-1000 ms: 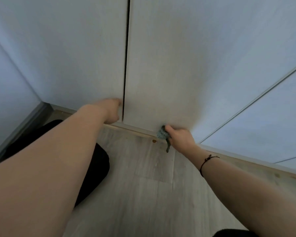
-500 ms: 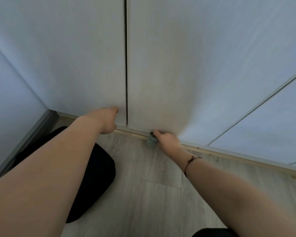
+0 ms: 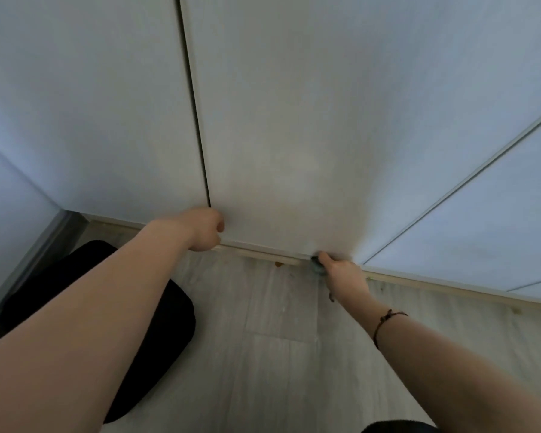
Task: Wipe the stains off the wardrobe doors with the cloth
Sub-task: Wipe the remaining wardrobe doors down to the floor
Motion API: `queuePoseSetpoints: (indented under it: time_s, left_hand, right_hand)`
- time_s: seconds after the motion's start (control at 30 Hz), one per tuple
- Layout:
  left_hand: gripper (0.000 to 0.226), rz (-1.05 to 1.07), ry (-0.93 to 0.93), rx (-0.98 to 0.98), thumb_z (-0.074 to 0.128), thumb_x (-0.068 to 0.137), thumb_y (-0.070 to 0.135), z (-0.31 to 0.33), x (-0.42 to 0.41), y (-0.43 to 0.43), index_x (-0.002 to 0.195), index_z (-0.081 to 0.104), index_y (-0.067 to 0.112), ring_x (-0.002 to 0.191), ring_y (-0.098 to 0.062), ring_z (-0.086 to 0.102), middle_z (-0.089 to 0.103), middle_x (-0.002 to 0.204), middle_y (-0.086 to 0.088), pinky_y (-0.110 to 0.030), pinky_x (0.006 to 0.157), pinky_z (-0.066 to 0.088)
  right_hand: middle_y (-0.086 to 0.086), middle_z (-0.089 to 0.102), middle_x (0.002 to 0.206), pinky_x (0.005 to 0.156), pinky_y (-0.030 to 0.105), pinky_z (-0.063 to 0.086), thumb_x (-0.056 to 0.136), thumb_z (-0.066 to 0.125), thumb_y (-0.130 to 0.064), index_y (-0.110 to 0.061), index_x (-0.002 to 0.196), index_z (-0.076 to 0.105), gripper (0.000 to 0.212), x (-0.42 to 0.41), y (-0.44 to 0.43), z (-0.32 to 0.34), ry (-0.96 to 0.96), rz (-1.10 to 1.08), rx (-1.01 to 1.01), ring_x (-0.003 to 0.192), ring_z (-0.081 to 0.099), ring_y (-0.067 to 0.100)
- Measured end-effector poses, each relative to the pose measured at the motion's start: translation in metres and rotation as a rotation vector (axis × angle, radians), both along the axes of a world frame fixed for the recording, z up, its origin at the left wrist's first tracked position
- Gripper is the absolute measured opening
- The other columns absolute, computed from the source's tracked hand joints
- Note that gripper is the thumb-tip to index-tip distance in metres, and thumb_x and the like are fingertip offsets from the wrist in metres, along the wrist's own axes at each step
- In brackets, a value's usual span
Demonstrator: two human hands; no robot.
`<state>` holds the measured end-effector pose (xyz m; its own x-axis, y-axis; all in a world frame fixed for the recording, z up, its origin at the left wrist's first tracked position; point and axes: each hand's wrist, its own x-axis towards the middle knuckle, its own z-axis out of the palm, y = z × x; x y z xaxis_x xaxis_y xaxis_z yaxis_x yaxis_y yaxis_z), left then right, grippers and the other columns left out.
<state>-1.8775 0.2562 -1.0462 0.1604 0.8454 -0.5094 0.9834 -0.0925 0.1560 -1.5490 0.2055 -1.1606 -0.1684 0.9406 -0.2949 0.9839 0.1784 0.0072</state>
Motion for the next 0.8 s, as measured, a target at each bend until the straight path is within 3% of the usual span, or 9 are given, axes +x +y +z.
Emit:
queuePoseSetpoints:
  time_s: [0.13,0.17,0.23,0.3,0.4,0.5,0.57,0.7,0.8]
  left_hand:
    - [0.033,-0.03,-0.006,0.006,0.06,0.095,0.027,0.021,0.02,0.003,0.126,0.062,0.016,0.122,-0.025,0.057,0.06,0.134,-0.006,-0.03,0.099,0.045]
    - [0.029,-0.033,0.009,-0.023,0.059,0.095,0.026,0.033,0.029,-0.001,0.121,0.064,0.013,0.117,-0.025,0.061,0.063,0.13,-0.008,-0.031,0.095,0.05]
    - [0.021,-0.041,0.014,-0.191,0.056,0.095,0.021,0.062,0.041,-0.018,0.106,0.069,0.007,0.092,-0.022,0.073,0.072,0.111,-0.012,-0.031,0.07,0.059]
    - [0.026,0.004,-0.042,-0.318,0.056,0.095,0.024,0.106,0.052,-0.036,0.113,0.067,0.007,0.076,-0.018,0.074,0.074,0.102,-0.009,-0.028,0.056,0.057]
    - [0.058,0.043,-0.156,-0.242,0.062,0.093,0.038,0.203,0.065,-0.063,0.142,0.042,0.014,0.104,-0.025,0.067,0.064,0.124,-0.009,-0.034,0.085,0.054]
    - [0.082,0.087,-0.309,-0.212,0.069,0.09,0.042,0.317,0.077,-0.085,0.154,0.026,0.016,0.121,-0.023,0.056,0.053,0.14,-0.007,-0.027,0.096,0.042]
    - [0.074,0.084,-0.418,-0.218,0.072,0.088,0.042,0.398,0.085,-0.099,0.149,0.037,0.019,0.109,-0.017,0.059,0.056,0.136,-0.005,-0.028,0.094,0.046]
    - [0.036,-0.033,-0.43,-0.198,0.071,0.089,0.038,0.547,0.11,-0.129,0.118,0.063,0.02,0.069,-0.004,0.064,0.067,0.102,0.003,-0.026,0.075,0.054]
    - [0.028,-0.101,-0.4,-0.214,0.066,0.093,0.032,0.644,0.137,-0.152,0.115,0.064,0.014,0.071,-0.008,0.063,0.066,0.098,0.002,-0.023,0.069,0.05]
  right_hand:
    - [0.011,0.071,0.076,0.061,0.04,0.055,0.092,0.056,-0.015,-0.017,0.128,0.05,0.036,0.025,-0.004,0.043,0.229,-0.025,0.061,0.068,0.068,0.035]
    - [0.01,0.071,0.078,0.061,0.038,0.054,0.089,0.061,-0.015,-0.014,0.121,0.054,0.033,0.019,0.003,0.063,0.301,0.012,0.078,0.069,0.068,0.036]
    - [0.011,0.071,0.099,0.065,0.037,0.052,0.085,0.068,-0.014,-0.011,0.117,0.057,0.034,-0.01,0.019,0.109,0.423,0.086,0.095,0.082,0.068,0.036]
    - [0.011,0.069,0.109,0.071,0.038,0.051,0.085,0.067,-0.018,-0.014,0.119,0.054,0.037,-0.045,0.02,0.17,0.533,0.062,0.034,0.091,0.065,0.035]
    - [0.011,0.069,0.097,0.068,0.039,0.048,0.09,0.062,-0.025,-0.018,0.119,0.051,0.032,-0.073,-0.012,0.278,0.593,-0.067,-0.084,0.089,0.063,0.034]
    - [0.003,0.064,0.087,0.065,0.039,0.049,0.092,0.061,-0.028,-0.019,0.112,0.052,0.024,-0.07,-0.057,0.391,0.68,-0.147,-0.152,0.083,0.063,0.029]
    - [-0.003,0.062,0.086,0.067,0.039,0.053,0.092,0.061,-0.03,-0.021,0.108,0.053,0.02,-0.061,-0.089,0.472,0.744,-0.172,-0.192,0.08,0.065,0.024]
    - [-0.008,0.069,0.084,0.07,0.039,0.058,0.086,0.062,-0.035,-0.034,0.1,0.052,0.018,-0.036,-0.148,0.619,0.866,-0.296,-0.238,0.073,0.068,0.013]
    - [-0.011,0.069,0.087,0.075,0.034,0.055,0.079,0.066,-0.045,-0.036,0.102,0.054,0.027,-0.013,-0.181,0.715,0.926,-0.337,-0.23,0.08,0.065,0.008]
